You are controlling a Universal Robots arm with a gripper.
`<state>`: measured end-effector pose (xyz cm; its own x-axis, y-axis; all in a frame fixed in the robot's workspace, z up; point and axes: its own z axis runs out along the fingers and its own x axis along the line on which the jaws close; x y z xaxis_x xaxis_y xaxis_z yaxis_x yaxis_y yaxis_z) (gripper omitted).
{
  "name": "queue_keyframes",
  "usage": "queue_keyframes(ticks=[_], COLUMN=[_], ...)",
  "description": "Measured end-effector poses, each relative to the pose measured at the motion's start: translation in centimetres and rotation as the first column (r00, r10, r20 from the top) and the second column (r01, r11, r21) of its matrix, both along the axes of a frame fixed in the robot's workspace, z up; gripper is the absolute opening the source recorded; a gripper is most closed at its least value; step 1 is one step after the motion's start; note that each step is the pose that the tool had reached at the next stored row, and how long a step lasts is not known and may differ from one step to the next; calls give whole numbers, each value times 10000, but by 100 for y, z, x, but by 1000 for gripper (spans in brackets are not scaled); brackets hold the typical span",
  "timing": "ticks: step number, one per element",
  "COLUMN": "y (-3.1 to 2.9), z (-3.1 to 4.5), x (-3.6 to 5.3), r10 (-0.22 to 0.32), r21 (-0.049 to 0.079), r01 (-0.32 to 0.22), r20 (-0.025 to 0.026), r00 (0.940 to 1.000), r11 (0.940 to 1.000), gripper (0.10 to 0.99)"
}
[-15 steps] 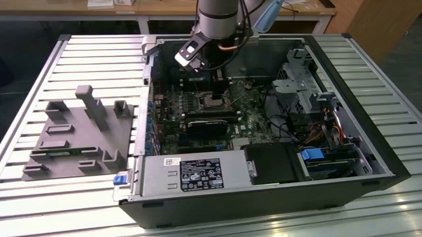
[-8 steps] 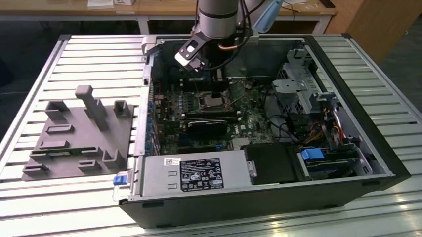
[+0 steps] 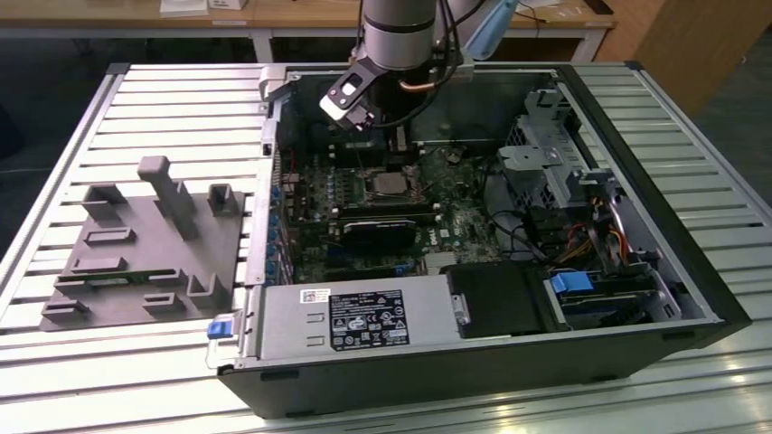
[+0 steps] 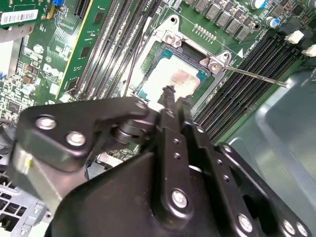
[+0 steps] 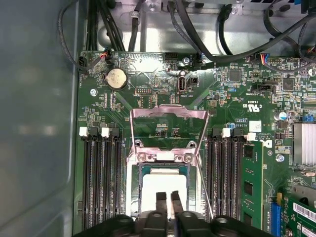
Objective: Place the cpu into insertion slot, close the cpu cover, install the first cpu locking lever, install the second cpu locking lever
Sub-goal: 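Place the cpu into insertion slot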
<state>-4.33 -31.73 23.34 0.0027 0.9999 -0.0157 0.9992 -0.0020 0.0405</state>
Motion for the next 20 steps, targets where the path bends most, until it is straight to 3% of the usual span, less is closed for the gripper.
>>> queue_keyframes(ticks=[1,3,9,20], y=[0,0,-1,0], z=[1,3,22,240], x=[0,0,0,0], r10=[0,0,0,0], r21=[0,0,-4,0], r01=[0,0,0,0], r20=[0,0,-3,6], r00=[10000,10000,10000,10000], r11=[10000,10000,10000,10000], gripper=[122,102,102,102])
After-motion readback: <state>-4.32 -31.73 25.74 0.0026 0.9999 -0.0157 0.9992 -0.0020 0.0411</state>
